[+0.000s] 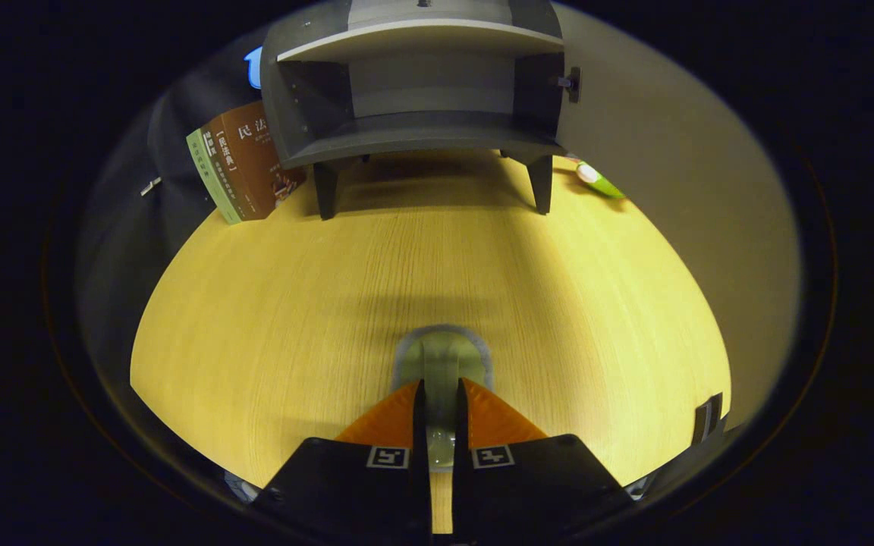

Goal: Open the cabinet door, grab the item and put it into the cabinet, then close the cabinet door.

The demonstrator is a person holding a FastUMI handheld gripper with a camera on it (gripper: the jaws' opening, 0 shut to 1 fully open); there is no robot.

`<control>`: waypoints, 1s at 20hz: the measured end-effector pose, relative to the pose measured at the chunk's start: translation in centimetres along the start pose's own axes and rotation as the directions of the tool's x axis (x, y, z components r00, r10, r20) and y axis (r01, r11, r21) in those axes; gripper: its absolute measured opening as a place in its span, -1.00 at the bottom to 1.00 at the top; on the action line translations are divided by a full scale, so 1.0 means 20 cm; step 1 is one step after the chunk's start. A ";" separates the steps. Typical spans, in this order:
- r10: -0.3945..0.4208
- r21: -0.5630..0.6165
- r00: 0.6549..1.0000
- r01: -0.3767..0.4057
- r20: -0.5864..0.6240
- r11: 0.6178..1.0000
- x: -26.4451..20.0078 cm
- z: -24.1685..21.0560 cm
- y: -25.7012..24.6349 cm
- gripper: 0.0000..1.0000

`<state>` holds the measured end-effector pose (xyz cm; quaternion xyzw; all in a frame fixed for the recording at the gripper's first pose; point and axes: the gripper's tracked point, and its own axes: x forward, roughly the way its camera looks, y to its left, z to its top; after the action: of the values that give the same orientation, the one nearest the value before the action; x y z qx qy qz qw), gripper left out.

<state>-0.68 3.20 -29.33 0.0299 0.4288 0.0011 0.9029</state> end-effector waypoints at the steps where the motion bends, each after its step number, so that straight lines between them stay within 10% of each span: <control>1: 0.000 -0.004 1.000 0.000 0.017 1.000 -0.01 0.03 0.00 -0.70; 20: 0.077 0.036 0.910 -0.100 0.407 0.994 -0.39 1.61 0.21 -0.70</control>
<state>19.34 5.45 -2.72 0.0742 0.2307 0.0239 0.9699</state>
